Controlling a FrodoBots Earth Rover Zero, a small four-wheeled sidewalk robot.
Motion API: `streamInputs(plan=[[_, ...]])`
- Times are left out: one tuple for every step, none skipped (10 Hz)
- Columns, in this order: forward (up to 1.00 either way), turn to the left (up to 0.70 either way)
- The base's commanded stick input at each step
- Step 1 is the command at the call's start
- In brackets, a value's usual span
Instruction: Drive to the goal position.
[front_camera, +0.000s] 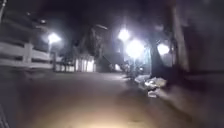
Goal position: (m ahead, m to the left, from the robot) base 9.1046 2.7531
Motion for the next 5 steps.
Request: streamInputs(plan=[[0.7,-0.06],[0.7,0.0],[0.7,0.0],[0.7,-0.11],[0.7,-0.35]])
